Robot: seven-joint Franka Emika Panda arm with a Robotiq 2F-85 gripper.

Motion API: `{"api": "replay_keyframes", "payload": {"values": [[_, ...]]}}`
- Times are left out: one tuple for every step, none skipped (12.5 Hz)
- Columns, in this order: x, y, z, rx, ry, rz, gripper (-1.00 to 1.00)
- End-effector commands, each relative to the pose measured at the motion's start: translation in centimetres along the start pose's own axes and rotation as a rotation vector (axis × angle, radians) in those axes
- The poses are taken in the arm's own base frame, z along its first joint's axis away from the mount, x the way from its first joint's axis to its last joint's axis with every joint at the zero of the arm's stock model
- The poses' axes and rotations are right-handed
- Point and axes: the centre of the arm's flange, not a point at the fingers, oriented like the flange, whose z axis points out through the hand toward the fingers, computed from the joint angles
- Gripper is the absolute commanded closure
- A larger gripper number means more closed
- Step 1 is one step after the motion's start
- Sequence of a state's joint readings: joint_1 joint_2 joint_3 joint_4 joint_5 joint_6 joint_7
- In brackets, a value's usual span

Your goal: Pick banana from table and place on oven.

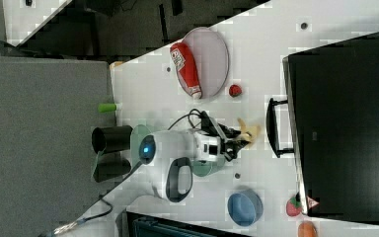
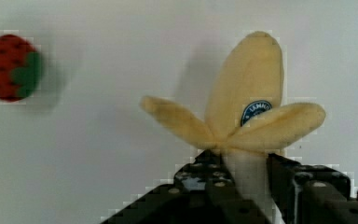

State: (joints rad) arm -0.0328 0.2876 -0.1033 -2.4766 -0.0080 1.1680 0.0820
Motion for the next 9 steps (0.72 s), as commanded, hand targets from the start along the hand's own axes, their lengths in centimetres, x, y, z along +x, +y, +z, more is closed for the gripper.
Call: {"api": "replay_keyframes", "payload": {"values": [[1.3,-3.3,-12.0,0.144,0.094,-0.021,0.49],[1.3,-3.4,-15.0,0.134,0.08,-0.023,0.49],[1.4,-3.3,-18.0,0.114,0.059,-0.021,0.49],[1.7,-3.0,-20.9,0.093,0.038,-0.016,0.49],[2.0,-2.6,-23.7,0.075,0.019,-0.011,0.49],[2.5,-2.2,-26.5,0.06,0.003,-0.012,0.49],[3.2,-1.4,-28.8,0.051,-0.008,-0.021,0.49],[4.3,-0.5,-30.7,0.047,-0.017,-0.041,0.49],[5.8,0.6,-32.1,0.052,-0.016,-0.057,0.49]]}}
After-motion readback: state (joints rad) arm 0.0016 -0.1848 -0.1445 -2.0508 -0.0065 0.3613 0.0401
